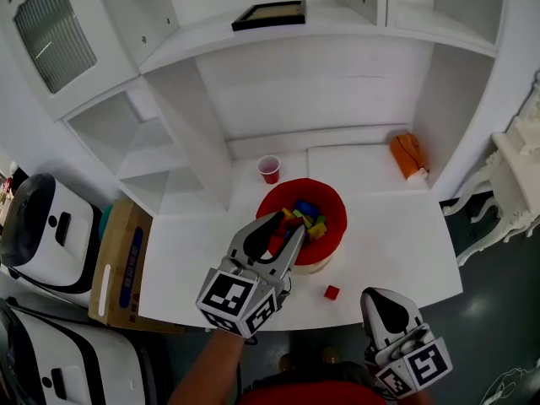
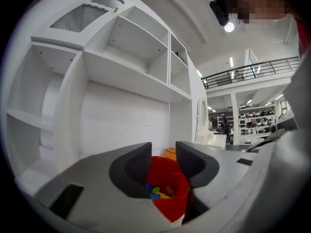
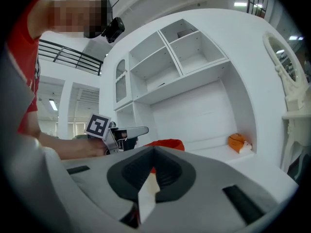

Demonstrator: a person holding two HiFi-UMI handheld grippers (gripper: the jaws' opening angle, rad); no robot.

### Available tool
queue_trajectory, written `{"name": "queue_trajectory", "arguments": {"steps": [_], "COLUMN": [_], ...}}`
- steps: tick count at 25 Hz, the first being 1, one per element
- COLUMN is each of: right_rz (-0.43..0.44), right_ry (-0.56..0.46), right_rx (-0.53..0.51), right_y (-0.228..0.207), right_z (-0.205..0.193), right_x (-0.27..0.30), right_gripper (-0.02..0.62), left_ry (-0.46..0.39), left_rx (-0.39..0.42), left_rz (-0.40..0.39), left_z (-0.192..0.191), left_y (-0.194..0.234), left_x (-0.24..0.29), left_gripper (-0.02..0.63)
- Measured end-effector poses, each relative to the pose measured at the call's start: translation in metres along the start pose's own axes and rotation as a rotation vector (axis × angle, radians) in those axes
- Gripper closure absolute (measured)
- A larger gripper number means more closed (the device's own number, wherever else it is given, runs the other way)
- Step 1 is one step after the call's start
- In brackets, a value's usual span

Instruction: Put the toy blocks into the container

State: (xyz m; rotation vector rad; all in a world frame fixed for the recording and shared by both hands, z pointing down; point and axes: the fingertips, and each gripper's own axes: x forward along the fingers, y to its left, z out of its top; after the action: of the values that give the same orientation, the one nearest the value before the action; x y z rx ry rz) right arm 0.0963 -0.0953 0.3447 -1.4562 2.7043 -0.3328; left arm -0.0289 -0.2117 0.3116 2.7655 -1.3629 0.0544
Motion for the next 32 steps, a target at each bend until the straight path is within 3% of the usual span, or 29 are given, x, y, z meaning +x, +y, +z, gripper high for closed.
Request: {"name": "queue_trajectory", "arguments": {"steps": [2,4,5,8,10,14,21,27,29,32], "right_rz": [-0.005,-0.002,0.002,0.032,0.078,0.173,0.256,0.261,0.254,0.247], "right_ry": [0.02,0.054,0.075,0.158,0.244,0.447,0.697,0.785,0.789,0.753], "right_rx": [-0.017,-0.045,-0.06,-0.103,-0.134,-0.211,-0.316,-0.388,-0.4,-0.363], "right_y": [-0.004,-0.007,-0.008,-0.013,-0.014,-0.014,-0.018,-0.017,-0.018,-0.016], "right_z": [-0.006,-0.017,-0.023,-0.051,-0.078,-0.13,-0.196,-0.225,-0.229,-0.224], "right_x": [0.0,0.003,0.005,0.014,0.023,0.039,0.057,0.065,0.066,0.066], "right_gripper": [0.581,0.581,0.58,0.568,0.493,0.406,0.393,0.394,0.43,0.433], "left_ry": [-0.039,-0.07,-0.074,-0.058,-0.043,0.036,0.128,0.14,0.142,0.14], "left_rx": [-0.002,0.001,0.002,0.002,0.002,-0.039,-0.082,-0.095,-0.105,-0.114], "left_rz": [-0.004,-0.006,-0.011,-0.035,-0.048,-0.077,-0.097,-0.065,-0.058,-0.051], "left_z": [0.002,0.003,0.001,-0.013,-0.026,-0.056,-0.081,-0.087,-0.089,-0.089], "left_y": [-0.006,-0.013,-0.018,-0.039,-0.053,-0.077,-0.093,-0.085,-0.084,-0.08], "left_x": [-0.007,-0.017,-0.023,-0.04,-0.053,-0.075,-0.097,-0.105,-0.106,-0.107], "left_gripper": [0.437,0.575,0.592,0.591,0.592,0.591,0.591,0.591,0.591,0.591]}}
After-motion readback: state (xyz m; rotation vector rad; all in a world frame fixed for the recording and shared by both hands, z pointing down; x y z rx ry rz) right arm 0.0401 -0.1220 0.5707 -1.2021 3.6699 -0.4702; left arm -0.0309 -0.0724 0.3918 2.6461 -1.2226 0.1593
